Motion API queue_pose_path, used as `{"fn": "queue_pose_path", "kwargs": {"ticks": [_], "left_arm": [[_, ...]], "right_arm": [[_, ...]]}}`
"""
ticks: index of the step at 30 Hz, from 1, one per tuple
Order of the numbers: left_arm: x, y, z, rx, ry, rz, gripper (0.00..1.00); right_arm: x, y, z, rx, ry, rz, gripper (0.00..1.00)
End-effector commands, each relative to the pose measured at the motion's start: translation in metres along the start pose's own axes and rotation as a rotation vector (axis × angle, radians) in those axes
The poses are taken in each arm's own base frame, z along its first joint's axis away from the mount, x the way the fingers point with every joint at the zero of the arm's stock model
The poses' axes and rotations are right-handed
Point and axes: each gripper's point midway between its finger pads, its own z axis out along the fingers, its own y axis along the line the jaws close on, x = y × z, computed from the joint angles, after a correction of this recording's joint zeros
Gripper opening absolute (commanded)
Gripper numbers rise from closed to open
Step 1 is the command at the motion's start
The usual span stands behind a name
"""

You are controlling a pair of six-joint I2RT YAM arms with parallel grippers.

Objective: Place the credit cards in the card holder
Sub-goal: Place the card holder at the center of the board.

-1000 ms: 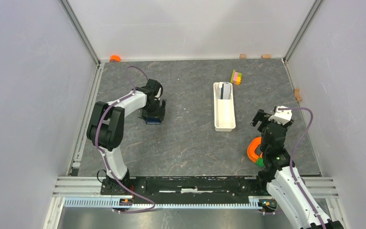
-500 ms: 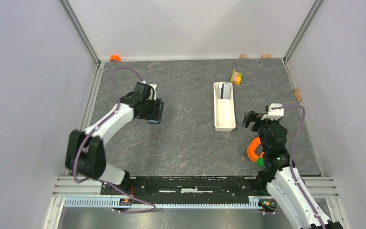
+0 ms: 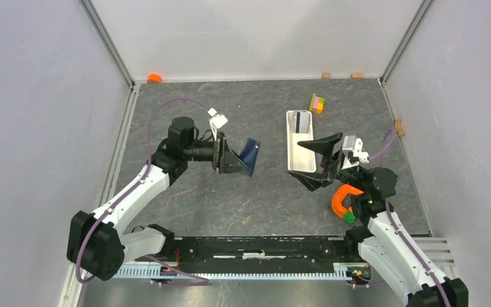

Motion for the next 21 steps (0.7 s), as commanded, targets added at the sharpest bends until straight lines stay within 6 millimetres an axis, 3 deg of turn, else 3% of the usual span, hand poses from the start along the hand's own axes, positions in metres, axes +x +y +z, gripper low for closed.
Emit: {"fn": "queue_pose_path", "kwargs": {"ticks": [1,8,13,21], "left_arm": [[0.015,-0.091,-0.003,0.424,0.139,0.077,0.56],[0.053,-0.139,-0.005,0.61,0.291,0.113,0.57],[0.062,-0.153,-0.008,0.659,0.324,0.134,0.56],[0.064,-0.158,-0.009,0.674,0.331,0.145,0.53]], "right_arm": [[-0.062,0.059,0.016,-0.345,-0.108,-0.199,0.98],[-0.071,0.105,0.031,-0.634,-0.101,-0.21,0.98],[-0.065,0.131,0.029,-0.787,-0.061,-0.175,0.99],[-0.038,0.128,0.033,-0.797,0.04,-0.079,0.63]]}}
